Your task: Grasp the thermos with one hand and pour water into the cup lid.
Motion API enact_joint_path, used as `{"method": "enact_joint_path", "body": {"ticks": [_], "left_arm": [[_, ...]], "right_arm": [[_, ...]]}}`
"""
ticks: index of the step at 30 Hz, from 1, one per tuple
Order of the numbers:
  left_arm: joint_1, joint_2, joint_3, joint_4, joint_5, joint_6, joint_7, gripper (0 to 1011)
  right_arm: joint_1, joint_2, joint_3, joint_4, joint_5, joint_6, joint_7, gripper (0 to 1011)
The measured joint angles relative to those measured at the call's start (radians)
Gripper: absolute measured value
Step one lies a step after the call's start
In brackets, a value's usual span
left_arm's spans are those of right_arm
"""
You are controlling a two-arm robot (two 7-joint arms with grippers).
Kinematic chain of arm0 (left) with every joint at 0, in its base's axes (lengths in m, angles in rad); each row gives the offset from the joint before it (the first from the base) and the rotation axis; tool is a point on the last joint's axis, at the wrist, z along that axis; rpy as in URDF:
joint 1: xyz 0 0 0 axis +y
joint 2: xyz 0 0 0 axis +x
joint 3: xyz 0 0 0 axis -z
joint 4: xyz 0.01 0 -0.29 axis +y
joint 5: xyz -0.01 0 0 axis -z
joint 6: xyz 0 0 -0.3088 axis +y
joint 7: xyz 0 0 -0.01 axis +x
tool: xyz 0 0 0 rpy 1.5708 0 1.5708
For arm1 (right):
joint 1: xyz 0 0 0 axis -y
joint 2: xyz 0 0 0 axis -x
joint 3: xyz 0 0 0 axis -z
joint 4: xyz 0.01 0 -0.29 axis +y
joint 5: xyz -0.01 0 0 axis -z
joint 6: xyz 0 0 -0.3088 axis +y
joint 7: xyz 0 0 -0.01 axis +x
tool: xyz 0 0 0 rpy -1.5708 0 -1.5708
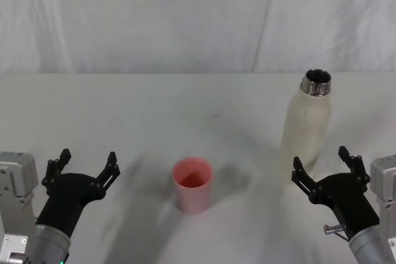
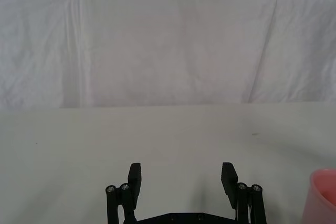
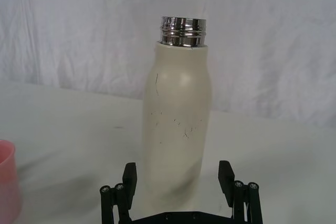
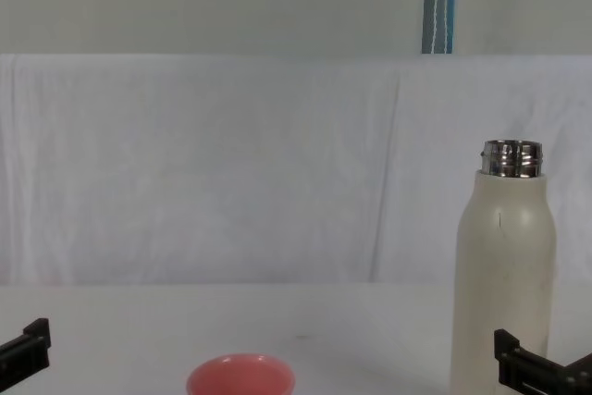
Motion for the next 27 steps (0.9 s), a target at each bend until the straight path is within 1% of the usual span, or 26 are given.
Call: {"method": "enact_joint_path", "body": {"ticks": [27], "left_arm": [[0.0,0.0,0.0,0.0,0.0,0.0,0.0,1001]], "right_arm": [[0.0,0.0,0.0,0.0,0.0,0.0,0.0,1002]]}}
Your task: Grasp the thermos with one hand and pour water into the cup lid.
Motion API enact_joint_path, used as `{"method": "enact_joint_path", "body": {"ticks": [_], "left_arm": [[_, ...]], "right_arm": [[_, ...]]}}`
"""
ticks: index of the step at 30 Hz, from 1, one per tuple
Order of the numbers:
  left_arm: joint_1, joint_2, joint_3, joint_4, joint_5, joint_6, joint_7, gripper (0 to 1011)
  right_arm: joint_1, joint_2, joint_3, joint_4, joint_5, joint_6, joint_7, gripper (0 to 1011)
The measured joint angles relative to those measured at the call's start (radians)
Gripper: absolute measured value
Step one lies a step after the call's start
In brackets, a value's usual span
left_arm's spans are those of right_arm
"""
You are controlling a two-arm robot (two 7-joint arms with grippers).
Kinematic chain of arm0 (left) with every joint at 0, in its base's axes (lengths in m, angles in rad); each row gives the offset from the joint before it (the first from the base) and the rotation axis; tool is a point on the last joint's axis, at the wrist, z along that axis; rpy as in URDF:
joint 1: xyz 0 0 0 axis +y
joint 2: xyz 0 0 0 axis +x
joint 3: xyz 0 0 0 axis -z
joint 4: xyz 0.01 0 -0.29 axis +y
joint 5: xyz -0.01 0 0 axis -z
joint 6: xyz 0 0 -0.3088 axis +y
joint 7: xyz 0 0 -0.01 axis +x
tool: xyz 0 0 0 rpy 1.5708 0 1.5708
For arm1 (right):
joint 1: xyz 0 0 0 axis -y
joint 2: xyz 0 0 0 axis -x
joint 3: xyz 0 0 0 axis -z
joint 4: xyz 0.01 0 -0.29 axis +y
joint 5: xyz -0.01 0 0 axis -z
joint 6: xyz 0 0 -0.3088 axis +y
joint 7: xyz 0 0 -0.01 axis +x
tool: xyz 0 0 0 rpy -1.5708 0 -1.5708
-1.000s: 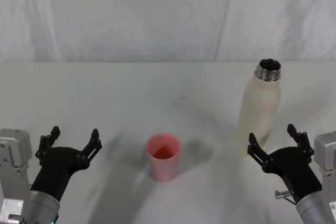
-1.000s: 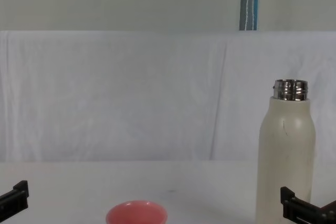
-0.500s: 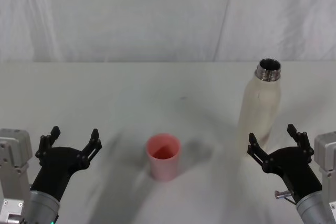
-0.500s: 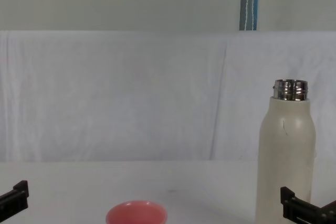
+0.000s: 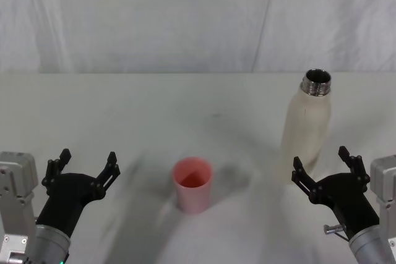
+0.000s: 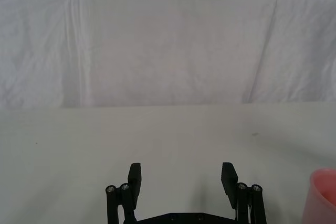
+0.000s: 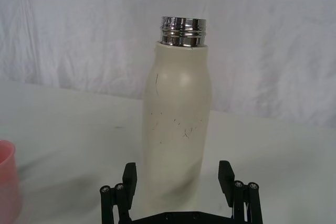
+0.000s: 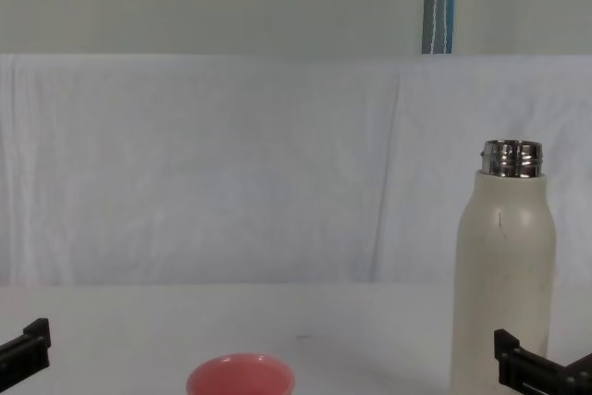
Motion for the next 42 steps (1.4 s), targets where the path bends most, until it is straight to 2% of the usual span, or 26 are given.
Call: {"method": "enact_joint_path", "body": {"ticks": [42], "left_arm": [[0.0,0.0,0.0,0.0,0.0,0.0,0.0,1001]], "right_arm": [[0.0,0.0,0.0,0.0,0.0,0.0,0.0,1002]]}}
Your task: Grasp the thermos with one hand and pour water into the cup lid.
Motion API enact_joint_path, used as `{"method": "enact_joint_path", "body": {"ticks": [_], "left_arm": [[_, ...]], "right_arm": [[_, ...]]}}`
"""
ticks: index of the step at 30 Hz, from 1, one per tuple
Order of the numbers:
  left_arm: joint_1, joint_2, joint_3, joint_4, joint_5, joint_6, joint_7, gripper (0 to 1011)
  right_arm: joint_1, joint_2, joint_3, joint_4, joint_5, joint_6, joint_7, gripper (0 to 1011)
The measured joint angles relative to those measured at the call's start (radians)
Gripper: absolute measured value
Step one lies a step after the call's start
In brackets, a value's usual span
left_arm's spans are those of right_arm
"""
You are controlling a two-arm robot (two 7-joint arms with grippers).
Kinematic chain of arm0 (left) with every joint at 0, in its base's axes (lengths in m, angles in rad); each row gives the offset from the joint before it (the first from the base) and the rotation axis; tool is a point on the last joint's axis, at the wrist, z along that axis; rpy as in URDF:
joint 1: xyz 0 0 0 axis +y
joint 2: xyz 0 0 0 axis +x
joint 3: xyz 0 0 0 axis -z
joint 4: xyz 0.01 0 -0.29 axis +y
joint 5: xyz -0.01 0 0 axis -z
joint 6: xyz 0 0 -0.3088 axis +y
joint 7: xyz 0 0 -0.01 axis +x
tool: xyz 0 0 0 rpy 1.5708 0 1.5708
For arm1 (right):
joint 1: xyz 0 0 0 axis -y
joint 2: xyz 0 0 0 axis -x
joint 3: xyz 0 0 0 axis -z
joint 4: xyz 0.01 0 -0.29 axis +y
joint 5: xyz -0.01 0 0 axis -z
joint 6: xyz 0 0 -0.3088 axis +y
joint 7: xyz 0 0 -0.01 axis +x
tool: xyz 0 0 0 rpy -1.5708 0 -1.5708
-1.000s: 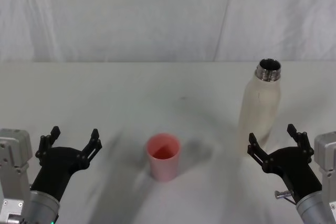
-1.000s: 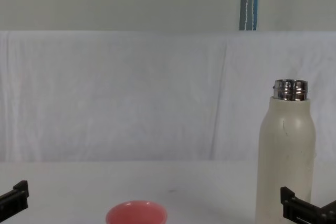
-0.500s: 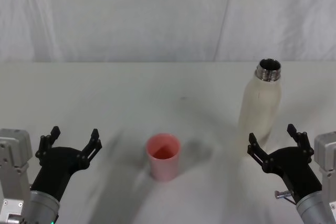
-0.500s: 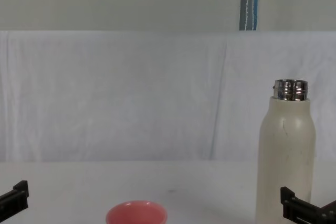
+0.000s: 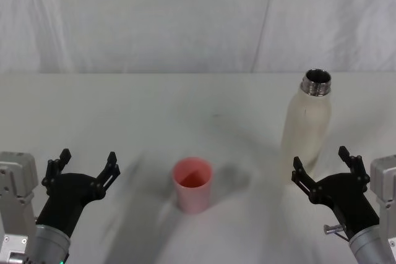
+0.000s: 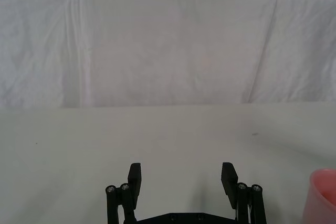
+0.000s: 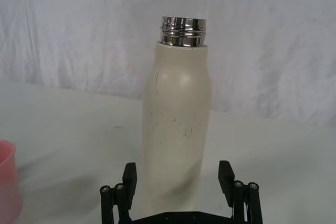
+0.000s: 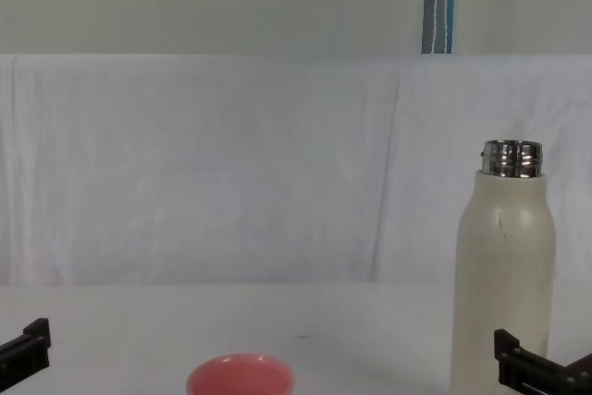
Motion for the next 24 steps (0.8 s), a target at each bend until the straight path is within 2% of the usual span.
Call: {"method": "enact_joint_path", "body": {"ticks": [24], "left_arm": [[0.0,0.0,0.0,0.0,0.0,0.0,0.0,1001]], "right_arm": [[0.0,0.0,0.0,0.0,0.0,0.0,0.0,1002]]}}
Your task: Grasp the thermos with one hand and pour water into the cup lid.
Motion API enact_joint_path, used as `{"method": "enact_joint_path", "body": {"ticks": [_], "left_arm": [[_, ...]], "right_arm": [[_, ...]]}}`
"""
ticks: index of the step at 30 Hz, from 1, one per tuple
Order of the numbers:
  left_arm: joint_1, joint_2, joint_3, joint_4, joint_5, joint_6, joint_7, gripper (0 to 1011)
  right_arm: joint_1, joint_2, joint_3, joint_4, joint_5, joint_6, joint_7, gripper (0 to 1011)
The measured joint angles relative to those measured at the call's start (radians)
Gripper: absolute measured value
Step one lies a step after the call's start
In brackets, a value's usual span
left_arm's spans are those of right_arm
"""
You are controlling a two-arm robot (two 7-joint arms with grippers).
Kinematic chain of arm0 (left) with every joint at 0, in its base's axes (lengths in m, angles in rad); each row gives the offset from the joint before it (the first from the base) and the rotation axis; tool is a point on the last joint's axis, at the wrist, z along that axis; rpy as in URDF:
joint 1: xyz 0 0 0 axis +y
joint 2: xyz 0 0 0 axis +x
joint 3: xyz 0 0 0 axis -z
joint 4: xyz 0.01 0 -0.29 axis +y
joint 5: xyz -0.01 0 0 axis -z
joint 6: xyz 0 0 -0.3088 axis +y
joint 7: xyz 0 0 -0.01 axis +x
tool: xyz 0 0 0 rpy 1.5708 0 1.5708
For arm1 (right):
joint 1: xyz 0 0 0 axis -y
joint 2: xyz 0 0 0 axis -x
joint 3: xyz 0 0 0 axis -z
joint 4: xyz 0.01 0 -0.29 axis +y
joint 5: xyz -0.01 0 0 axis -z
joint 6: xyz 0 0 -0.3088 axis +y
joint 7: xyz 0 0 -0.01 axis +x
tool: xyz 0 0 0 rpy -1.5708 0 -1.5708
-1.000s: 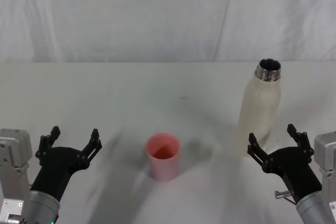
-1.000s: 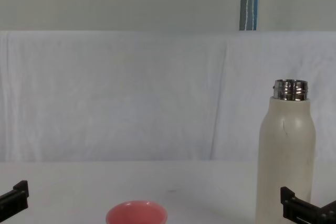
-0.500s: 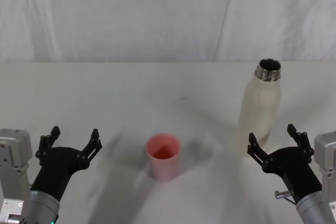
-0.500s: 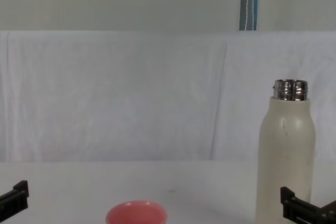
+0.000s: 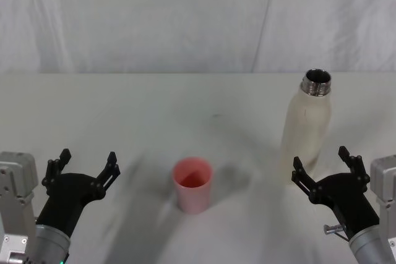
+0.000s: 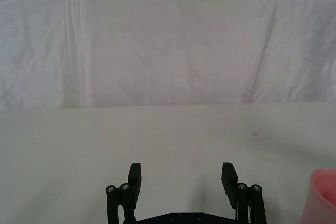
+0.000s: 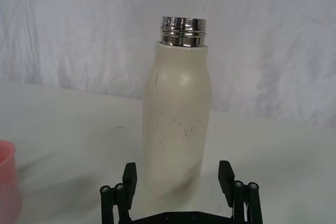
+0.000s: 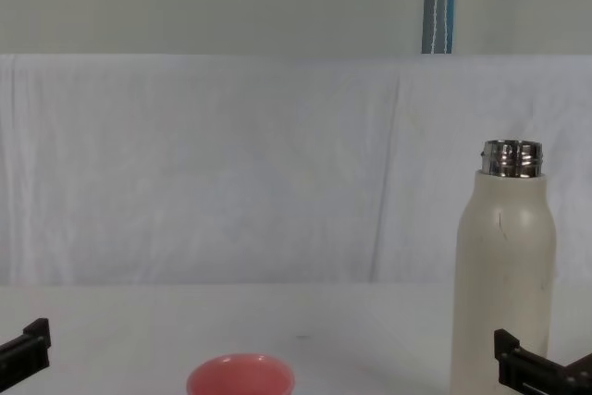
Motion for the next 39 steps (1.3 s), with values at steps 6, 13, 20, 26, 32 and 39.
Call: {"method": "enact_joint_path", "body": {"ticks": [6,13,20,26,32,39], "left_arm": [[0.0,0.0,0.0,0.0,0.0,0.0,0.0,1001],[0.0,0.0,0.0,0.0,0.0,0.0,0.0,1001],[0.0,0.0,0.0,0.0,0.0,0.0,0.0,1001],[0.0,0.0,0.0,0.0,0.0,0.0,0.0,1001],[0.0,0.0,0.0,0.0,0.0,0.0,0.0,1001],[0.0,0.0,0.0,0.0,0.0,0.0,0.0,1001]], "right_arm": [[0.0,0.0,0.0,0.0,0.0,0.0,0.0,1002],[0.0,-0.001,0.002,0.0,-0.004,-0.004,0.012,1002],[-0.001,-0.005,0.02,-0.003,-0.003,-0.009,0.055,1002],[0.004,-0.009,0.048,-0.003,0.038,-0.006,0.11,1002],[0.017,-0.014,0.071,0.001,0.073,0.012,0.159,1002],[0.035,-0.016,0.081,0.013,0.088,0.034,0.188,1002]]}}
